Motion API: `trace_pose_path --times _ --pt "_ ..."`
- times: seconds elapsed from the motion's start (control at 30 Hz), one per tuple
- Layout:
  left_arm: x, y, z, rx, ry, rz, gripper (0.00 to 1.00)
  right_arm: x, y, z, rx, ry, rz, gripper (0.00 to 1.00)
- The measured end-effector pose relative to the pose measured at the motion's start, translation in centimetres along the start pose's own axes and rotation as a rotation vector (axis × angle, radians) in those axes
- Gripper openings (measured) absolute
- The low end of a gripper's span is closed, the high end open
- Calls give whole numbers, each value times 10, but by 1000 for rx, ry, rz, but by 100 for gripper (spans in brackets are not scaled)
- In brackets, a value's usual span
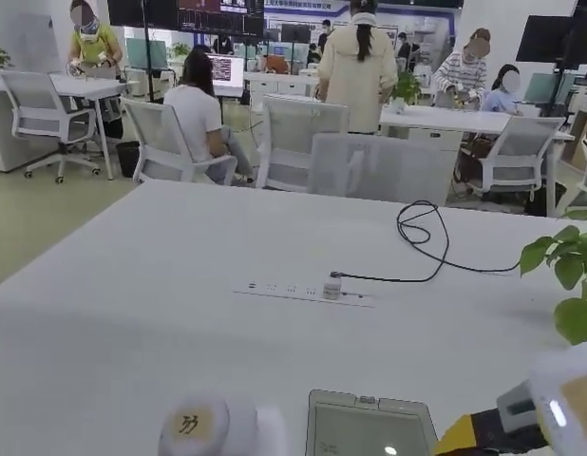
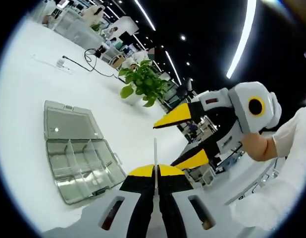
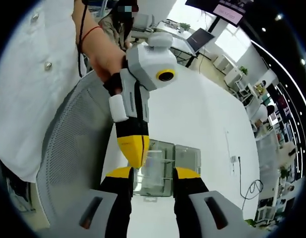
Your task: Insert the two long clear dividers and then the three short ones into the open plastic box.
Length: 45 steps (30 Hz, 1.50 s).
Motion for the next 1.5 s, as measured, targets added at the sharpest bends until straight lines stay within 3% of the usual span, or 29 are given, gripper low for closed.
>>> trace_pose_path --times 0.07,0.2,0.3,0.47,0.53,0.73,0.83,1.1,1.5 --pt "-2 3 -1 -17 -27 89 0 0 -2 -1 65 29 47 29" --pt "-3 7 -3 -44 -52 241 0 -2 -1 -1 132 60 116 25" --pt "-5 12 -4 -79 -68 292 0 -1 -5 -1 208 74 153 23" --pt "-8 21 -7 -155 -81 441 0 -4 -14 1 331 72 193 16" --pt "-10 20 -7 -149 -94 446 0 -4 -18 1 361 68 193 15" --pt "-9 26 -9 -194 -56 488 0 -4 -25 2 416 63 195 11" --pt "-10 26 -9 -199 -65 507 0 -4 -26 3 434 61 199 9" --pt "-10 29 -9 -210 -54 516 0 -5 -29 3 463 65 206 4" --pt "-12 29 -8 -209 -59 584 0 -7 -32 3 475 67 196 3"
Point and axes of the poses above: the centre of the closed fingertips' face, and the gripper's own axes: z roughly forward along the fingers, y roughly to its right, x roughly out of its top, the point moved 4 cm from there along -z, roughly backward along the fingers, and after that the axes turned 13 degrees about z, right-handed, at the moved point
